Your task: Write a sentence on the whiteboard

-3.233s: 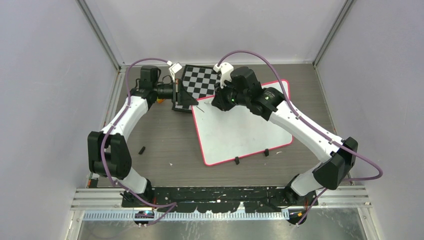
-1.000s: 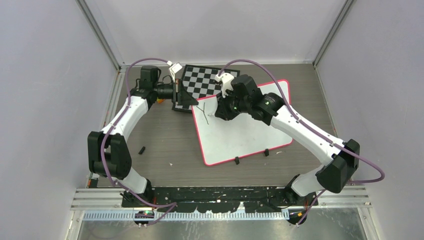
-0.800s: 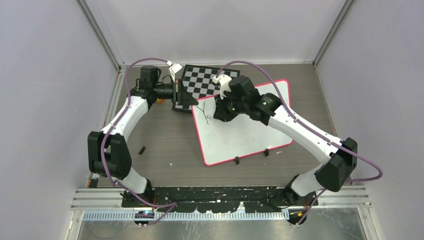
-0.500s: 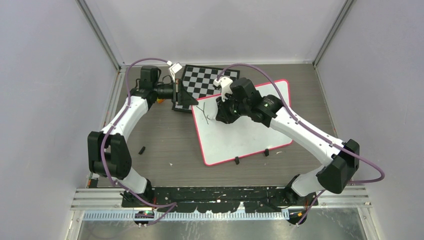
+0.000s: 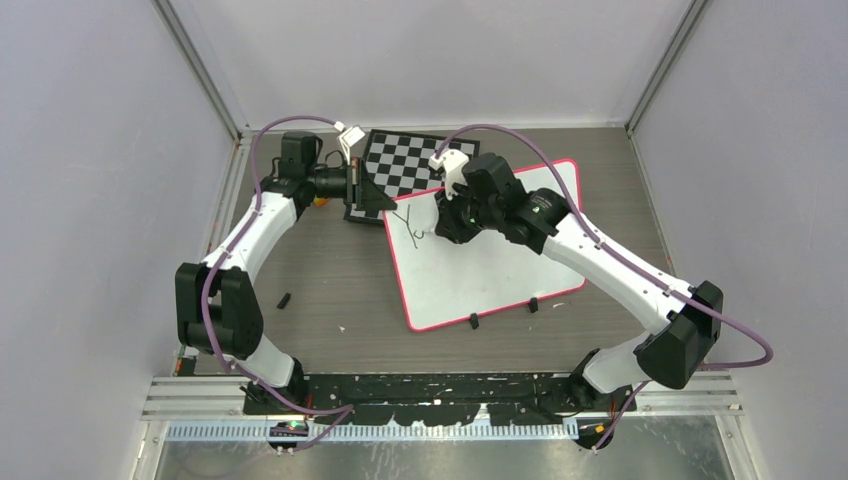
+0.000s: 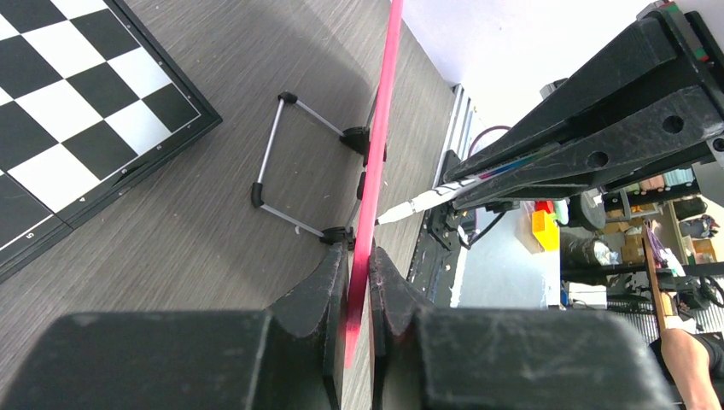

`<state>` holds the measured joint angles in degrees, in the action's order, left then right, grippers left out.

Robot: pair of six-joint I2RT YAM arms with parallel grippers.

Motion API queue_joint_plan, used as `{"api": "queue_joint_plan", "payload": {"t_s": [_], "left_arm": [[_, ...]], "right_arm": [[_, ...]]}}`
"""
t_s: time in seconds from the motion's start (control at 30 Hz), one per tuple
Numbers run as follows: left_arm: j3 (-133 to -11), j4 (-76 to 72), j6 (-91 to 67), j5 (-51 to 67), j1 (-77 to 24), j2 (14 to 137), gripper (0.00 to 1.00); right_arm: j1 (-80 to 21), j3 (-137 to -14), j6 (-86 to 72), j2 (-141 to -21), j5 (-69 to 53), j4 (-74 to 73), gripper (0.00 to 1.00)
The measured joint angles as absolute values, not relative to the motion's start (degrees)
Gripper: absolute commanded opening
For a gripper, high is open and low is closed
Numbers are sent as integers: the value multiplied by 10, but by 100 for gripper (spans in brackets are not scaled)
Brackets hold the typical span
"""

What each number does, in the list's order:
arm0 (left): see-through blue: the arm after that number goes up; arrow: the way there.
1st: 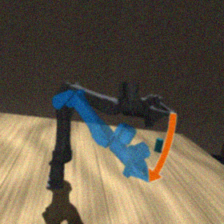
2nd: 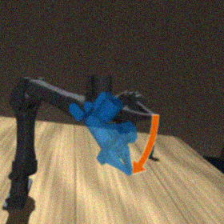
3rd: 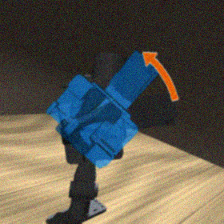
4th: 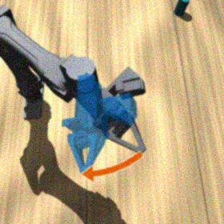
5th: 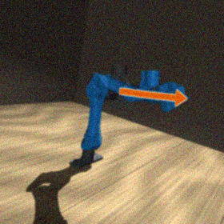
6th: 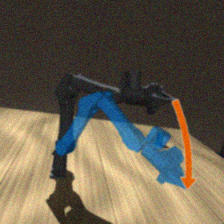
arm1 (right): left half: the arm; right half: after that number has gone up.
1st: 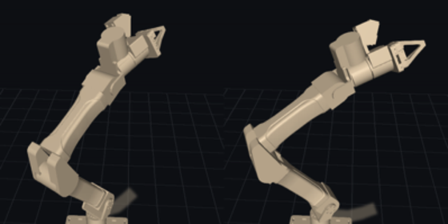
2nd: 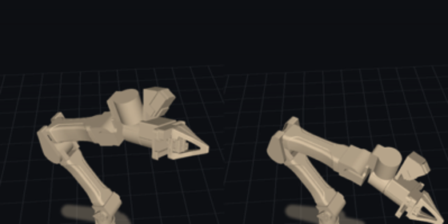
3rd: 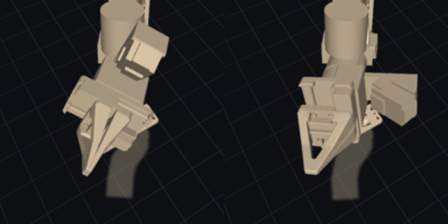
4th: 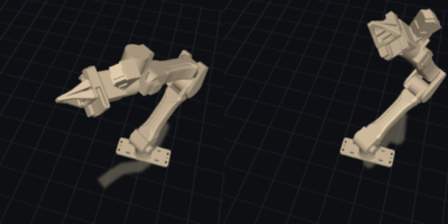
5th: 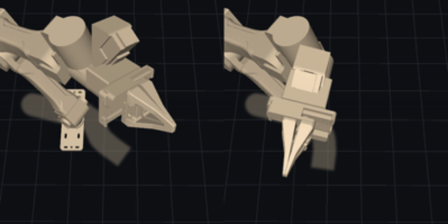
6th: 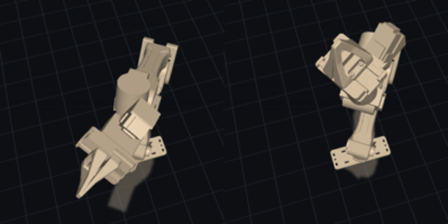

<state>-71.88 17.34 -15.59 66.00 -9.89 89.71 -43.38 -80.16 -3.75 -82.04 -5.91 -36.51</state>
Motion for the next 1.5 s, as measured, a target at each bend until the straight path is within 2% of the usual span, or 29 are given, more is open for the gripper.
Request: {"api": "queue_joint_plan", "payload": {"t_s": [1.5], "left_arm": [[-719,173,-142,661,-101,897,0]], "right_arm": [[-429,-818,-17,-815,-63,-363,0]]}}
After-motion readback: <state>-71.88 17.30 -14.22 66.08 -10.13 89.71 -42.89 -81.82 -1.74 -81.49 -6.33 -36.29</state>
